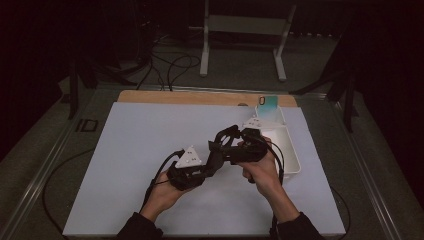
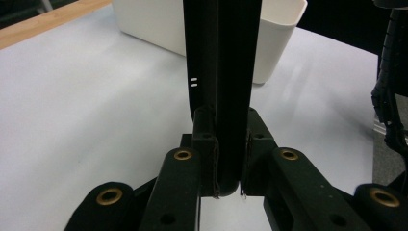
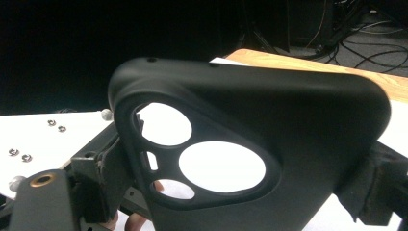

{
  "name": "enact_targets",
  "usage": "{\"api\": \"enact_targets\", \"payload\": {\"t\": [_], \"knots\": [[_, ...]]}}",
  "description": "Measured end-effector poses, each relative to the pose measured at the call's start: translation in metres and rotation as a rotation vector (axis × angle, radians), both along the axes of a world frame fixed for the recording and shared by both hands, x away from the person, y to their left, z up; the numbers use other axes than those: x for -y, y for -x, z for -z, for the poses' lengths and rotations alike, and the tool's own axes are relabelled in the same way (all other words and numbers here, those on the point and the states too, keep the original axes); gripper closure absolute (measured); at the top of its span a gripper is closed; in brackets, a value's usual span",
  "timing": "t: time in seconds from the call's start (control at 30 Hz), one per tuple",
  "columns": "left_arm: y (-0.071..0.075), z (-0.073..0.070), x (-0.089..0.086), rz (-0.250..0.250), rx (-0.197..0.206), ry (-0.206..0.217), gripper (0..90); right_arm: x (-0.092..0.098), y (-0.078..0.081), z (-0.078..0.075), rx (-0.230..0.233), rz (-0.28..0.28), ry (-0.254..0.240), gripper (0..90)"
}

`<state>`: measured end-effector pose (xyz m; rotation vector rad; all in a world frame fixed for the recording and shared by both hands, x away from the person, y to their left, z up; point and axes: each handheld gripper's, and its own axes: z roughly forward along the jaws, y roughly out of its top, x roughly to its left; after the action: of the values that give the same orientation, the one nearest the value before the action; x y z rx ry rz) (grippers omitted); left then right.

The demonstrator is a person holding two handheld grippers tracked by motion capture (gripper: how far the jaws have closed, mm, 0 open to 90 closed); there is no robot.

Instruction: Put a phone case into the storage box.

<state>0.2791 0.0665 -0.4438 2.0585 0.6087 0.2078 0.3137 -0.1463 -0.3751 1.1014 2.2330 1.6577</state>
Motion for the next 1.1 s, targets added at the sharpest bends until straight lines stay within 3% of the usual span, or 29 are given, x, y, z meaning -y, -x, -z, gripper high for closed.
{"api": "enact_targets", "payload": {"t": [0.23, 0.7, 1.1], "knots": [[0.0013, 0.0004, 0.0001, -0.045, 0.025, 0.002, 80.7, 0.0007, 0.0003, 0.0012, -0.001, 0.026, -0.012, 12.3], [0.0011, 0.0012, 0.0002, -0.058, 0.023, 0.016, 80.9, 0.0040, 0.0026, 0.0045, -0.019, 0.074, -0.023, 9.8], [0.0010, 0.0016, -0.0009, -0.049, 0.013, 0.027, 80.8, 0.0030, 0.0024, 0.0050, -0.029, 0.057, -0.036, 12.1]]}}
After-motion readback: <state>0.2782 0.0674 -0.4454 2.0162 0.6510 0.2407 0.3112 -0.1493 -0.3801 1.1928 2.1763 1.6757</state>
